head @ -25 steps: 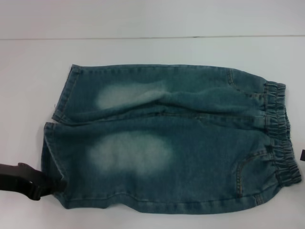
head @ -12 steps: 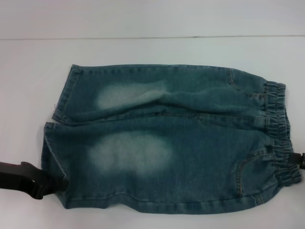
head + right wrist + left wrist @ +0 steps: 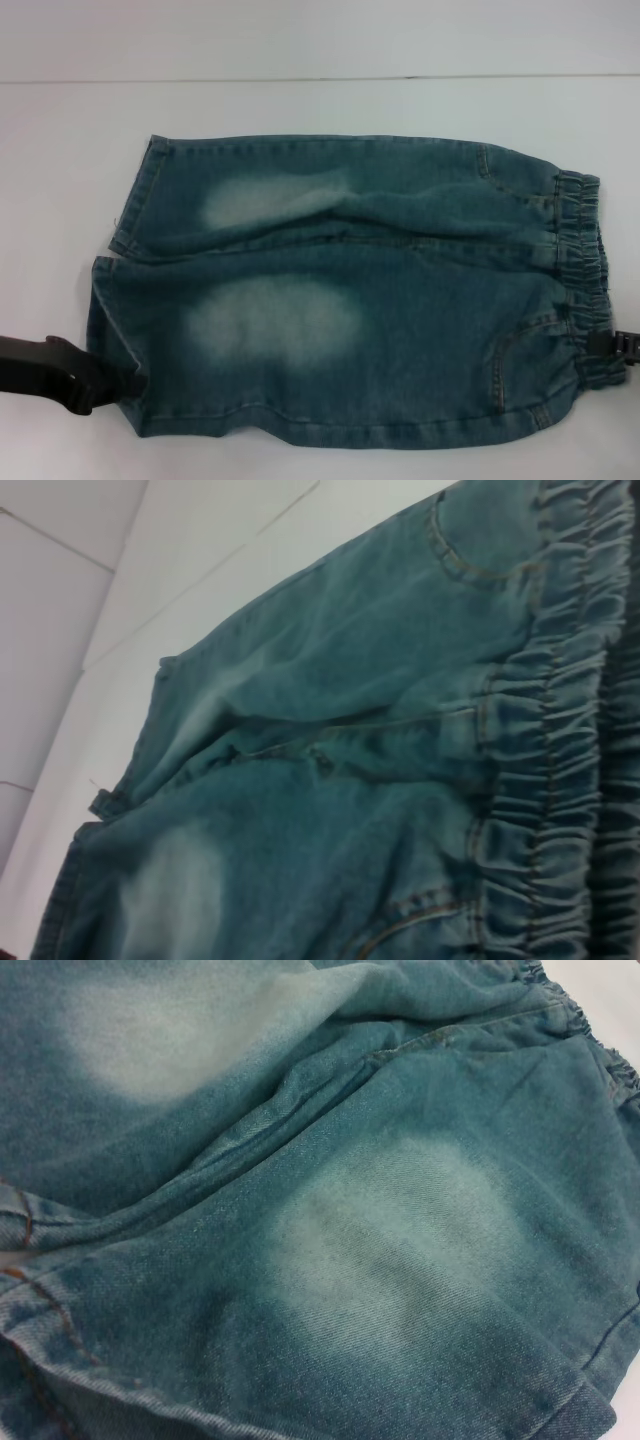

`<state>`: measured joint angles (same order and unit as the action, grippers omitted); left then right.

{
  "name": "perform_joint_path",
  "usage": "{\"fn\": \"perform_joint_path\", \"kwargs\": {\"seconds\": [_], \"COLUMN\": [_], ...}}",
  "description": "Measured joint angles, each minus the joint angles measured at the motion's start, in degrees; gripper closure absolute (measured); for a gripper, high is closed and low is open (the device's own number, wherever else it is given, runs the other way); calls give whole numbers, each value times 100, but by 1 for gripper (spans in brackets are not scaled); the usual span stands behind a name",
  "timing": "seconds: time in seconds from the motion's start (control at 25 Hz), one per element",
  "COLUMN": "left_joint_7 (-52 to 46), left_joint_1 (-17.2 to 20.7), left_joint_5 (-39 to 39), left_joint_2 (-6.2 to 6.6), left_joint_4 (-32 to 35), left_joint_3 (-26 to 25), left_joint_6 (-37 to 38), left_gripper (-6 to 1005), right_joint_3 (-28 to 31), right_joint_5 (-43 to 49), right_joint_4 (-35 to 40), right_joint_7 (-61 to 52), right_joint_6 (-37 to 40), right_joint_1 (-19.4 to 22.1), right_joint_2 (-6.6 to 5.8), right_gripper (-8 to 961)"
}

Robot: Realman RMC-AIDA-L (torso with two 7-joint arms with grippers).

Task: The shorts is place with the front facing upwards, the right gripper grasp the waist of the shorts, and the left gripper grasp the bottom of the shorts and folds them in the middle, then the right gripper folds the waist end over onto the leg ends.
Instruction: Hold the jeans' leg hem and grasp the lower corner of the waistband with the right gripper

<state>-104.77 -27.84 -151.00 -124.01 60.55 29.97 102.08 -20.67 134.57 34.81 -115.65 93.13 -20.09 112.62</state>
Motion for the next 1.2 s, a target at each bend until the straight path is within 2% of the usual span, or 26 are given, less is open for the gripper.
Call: {"fn": "perform_joint_path", "kwargs": {"seconds": [0.56, 0.8, 1.0, 1.2], "left_joint_7": [0, -4, -6, -8], "left_joint_1": [-45, -62, -64, -64], "left_joint_5": [0, 33, 92, 98], "left_joint_2": [0, 0, 13, 12], "left_joint_4": [0, 0, -32, -35], "left_joint_3": [7, -11, -24, -34], "left_joint_6": [12, 40, 90, 93], "left_gripper": [972, 972, 972, 971], "right_joint_3": [-75, -27, -57, -176], "right_joint_5": [-3, -24, -9, -2], "right_joint_4": [-84, -74, -74, -74], "right_joint_7": [37, 31, 8, -1], "right_joint_6": [111, 210, 169, 135], "right_joint_1": [-157, -152, -174, -189], "right_joint_2": [9, -39, -35, -5], "right_gripper": [103, 105, 302, 409]}}
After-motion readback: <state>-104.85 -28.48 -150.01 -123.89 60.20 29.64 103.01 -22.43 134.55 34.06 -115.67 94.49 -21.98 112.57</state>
